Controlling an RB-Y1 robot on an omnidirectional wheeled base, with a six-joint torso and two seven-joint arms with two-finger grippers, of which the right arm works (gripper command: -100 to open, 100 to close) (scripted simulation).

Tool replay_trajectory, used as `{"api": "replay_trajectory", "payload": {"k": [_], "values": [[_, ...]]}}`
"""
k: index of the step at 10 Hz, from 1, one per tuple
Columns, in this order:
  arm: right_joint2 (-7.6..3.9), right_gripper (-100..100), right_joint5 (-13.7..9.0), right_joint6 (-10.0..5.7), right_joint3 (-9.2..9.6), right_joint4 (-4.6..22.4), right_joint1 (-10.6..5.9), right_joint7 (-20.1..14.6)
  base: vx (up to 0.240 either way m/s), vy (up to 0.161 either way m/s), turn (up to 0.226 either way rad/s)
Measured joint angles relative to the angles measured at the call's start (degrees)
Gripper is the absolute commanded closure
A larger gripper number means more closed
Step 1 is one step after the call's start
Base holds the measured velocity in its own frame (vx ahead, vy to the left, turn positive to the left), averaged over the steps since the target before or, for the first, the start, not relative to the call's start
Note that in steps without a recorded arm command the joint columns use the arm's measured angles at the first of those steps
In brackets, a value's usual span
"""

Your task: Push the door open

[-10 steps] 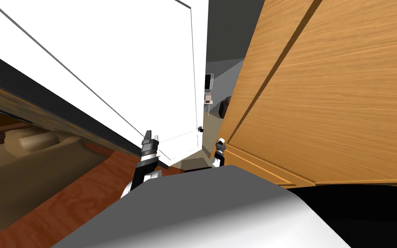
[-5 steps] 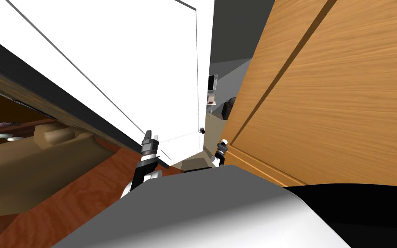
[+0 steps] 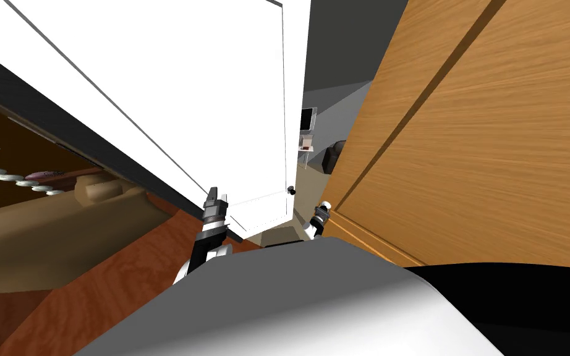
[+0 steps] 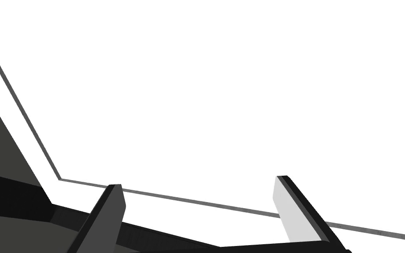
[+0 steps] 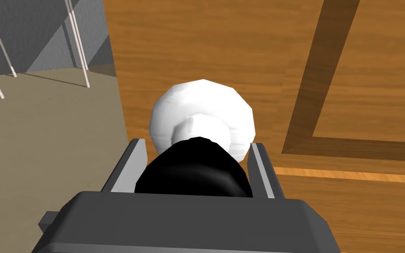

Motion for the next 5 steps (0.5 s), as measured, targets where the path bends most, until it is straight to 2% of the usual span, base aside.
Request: {"api": "replay_trajectory", "payload": {"k": [1, 2, 3, 5], "values": [[0.35, 100, -0.9, -0.61, -1.14, 0.2, -0.02, 0.5, 0.091, -0.062, 0.115], [0.71, 100, -1.7, -0.82, -2.16, -0.7, 0.3, 1.7, 0.058, -0.041, 0.021], [0.85, 100, -2.0, -1.32, -2.59, 0.2, -0.31, 1.8, 0.022, -0.017, -0.001], [0.74, 100, -2.6, -1.93, -2.6, 1.5, -1.1, 1.4, 0.002, -0.129, 0.072]]}}
